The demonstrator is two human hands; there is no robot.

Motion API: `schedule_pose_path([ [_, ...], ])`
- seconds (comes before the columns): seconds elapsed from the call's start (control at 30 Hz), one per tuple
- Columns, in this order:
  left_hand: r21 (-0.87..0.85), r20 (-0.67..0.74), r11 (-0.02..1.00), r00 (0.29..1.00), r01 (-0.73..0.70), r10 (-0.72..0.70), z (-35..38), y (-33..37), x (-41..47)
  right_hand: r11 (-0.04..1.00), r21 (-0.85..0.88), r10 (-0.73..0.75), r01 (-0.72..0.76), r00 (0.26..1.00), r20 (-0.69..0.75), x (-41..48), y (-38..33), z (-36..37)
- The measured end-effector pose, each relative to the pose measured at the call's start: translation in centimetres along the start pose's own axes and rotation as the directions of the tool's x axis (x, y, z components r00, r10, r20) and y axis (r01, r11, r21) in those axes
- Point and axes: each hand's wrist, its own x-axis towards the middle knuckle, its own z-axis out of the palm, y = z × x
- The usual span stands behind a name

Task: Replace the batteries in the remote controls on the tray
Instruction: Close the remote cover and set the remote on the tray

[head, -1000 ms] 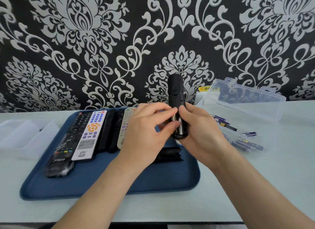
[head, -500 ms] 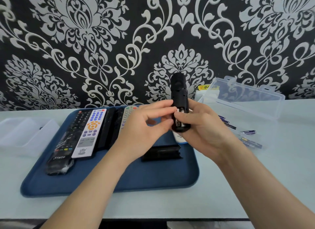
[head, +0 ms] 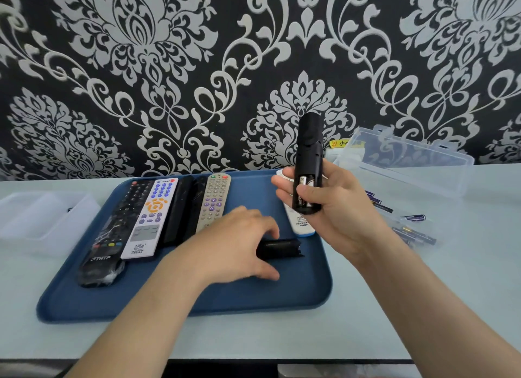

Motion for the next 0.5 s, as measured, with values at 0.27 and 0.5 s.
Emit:
schedule_pose_path([
  [0.27, -0.551, -0.064, 0.832, 0.991, 0.061, -0.114, -3.2, -1.8, -1.6, 0.995, 0.064, 0.082, -0.077, 0.994, -0.067, 0.2, -0.5, -0.3],
  [0.5, -0.957, -0.286, 0.154, 0.89, -0.246, -0.356, -1.9, 2.4, -0.2, 0.989, 0.088, 0.119, -0.119, 0.993, -0.005, 0.1, 1.1, 1.2],
])
